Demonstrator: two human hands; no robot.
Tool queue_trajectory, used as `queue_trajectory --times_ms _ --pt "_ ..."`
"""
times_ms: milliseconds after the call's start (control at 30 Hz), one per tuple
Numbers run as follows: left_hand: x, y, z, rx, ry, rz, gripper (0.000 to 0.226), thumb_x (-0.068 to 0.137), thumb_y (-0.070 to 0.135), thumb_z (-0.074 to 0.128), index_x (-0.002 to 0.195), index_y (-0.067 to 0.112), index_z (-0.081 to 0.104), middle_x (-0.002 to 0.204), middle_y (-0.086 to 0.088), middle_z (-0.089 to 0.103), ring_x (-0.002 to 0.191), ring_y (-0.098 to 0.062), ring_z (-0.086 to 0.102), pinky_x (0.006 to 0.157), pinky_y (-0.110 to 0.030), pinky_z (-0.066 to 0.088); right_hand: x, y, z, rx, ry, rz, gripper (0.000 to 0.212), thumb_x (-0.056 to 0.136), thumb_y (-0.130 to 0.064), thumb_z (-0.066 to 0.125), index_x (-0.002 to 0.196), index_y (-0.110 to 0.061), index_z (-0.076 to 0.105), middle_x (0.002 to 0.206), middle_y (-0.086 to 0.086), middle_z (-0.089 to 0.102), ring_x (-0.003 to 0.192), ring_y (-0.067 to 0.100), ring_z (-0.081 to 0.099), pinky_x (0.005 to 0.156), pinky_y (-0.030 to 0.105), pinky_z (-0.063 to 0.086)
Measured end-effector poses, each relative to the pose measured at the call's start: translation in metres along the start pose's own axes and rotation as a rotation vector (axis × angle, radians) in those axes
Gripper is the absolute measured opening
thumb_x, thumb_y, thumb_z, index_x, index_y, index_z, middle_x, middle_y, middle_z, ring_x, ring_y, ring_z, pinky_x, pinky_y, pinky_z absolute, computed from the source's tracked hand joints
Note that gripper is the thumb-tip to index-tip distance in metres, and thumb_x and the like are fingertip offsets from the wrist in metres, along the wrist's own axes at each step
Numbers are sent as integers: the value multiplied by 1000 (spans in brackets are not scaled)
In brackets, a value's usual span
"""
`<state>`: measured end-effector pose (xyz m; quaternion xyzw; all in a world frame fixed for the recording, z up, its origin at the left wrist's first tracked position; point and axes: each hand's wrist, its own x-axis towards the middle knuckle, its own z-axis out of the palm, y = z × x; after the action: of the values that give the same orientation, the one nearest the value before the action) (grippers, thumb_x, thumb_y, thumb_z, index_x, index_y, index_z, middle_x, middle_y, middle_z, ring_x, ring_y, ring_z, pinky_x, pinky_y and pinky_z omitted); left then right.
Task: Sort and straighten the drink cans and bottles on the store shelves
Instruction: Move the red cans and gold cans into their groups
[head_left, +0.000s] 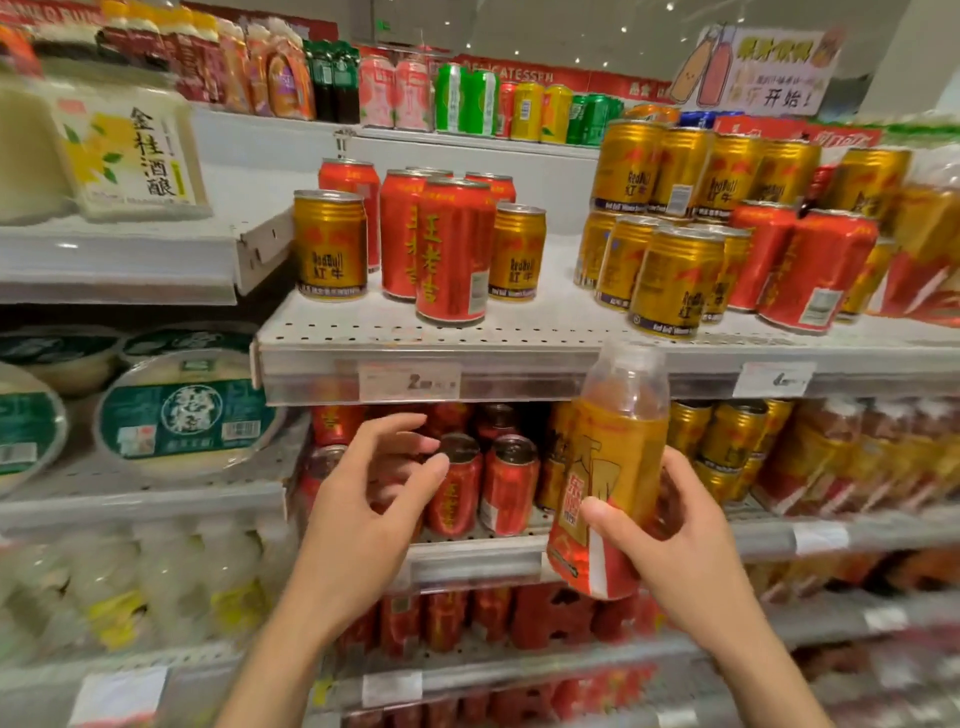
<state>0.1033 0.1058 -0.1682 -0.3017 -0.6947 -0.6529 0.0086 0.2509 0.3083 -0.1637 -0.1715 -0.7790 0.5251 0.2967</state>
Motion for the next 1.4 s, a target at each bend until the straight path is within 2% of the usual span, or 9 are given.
queue_trajectory --times_ms 100,233,400,500,733,800,967,1300,1400 --pt "-10 -7 19 -26 38 -59 35 83 37 67 117 29 63 105 9 72 96 -12 69 84 -32 57 -4 16 -17 24 23 33 57 66 -43 79 120 -32 62 106 -17 74 95 1 70 75 18 55" --pt "-19 -1 65 -18 34 -80 33 84 37 67 116 31 63 104 8 73 94 -14 70 84 -39 59 3 34 -57 39 17 53 55 69 -41 78 121 -33 61 105 -20 73 94 -2 70 72 9 53" --pt "-19 15 143 -21 84 -65 31 84 38 67 114 32 64 105 4 74 94 -18 71 86 -45 58 23 57 -126 38 -14 25 58 68 -44 78 122 -34 60 107 -19 73 96 0 71 74 18 57" --pt "-18 24 198 -10 110 -69 26 90 39 69 115 35 63 105 6 73 96 -18 70 87 -49 57 38 70 -176 15 -62 1 63 65 -51 77 123 -36 60 110 -21 73 98 0 69 82 25 53" --pt "-13 50 300 23 65 -95 33 85 38 65 117 30 63 102 3 72 95 -17 69 89 -39 57 59 96 -267 43 -127 39 56 65 -44 78 118 -38 59 104 -24 73 95 -2 70 74 15 56" --pt "-10 54 317 31 48 -101 31 87 36 66 117 30 63 103 4 72 96 -16 69 89 -38 57 62 101 -284 50 -128 60 58 64 -47 77 118 -41 58 104 -27 71 96 -5 68 73 14 56" --pt "5 65 340 30 12 -73 25 91 26 69 116 31 65 102 6 73 97 -13 69 89 -40 57 69 107 -307 72 -73 97 65 61 -55 77 121 -41 58 106 -25 72 97 -4 69 84 25 54" --pt "26 83 362 -20 -32 37 28 87 36 68 114 37 65 103 11 75 99 -12 71 92 -41 56 73 93 -341 -14 55 29 59 65 -55 76 120 -41 58 106 -23 72 97 -2 69 88 29 56" --pt "29 91 369 -9 -44 64 25 87 33 68 112 40 65 103 13 74 99 -10 71 91 -39 55 77 90 -351 -45 64 -17 59 68 -63 80 120 -43 58 108 -22 71 99 -1 68 90 31 56"
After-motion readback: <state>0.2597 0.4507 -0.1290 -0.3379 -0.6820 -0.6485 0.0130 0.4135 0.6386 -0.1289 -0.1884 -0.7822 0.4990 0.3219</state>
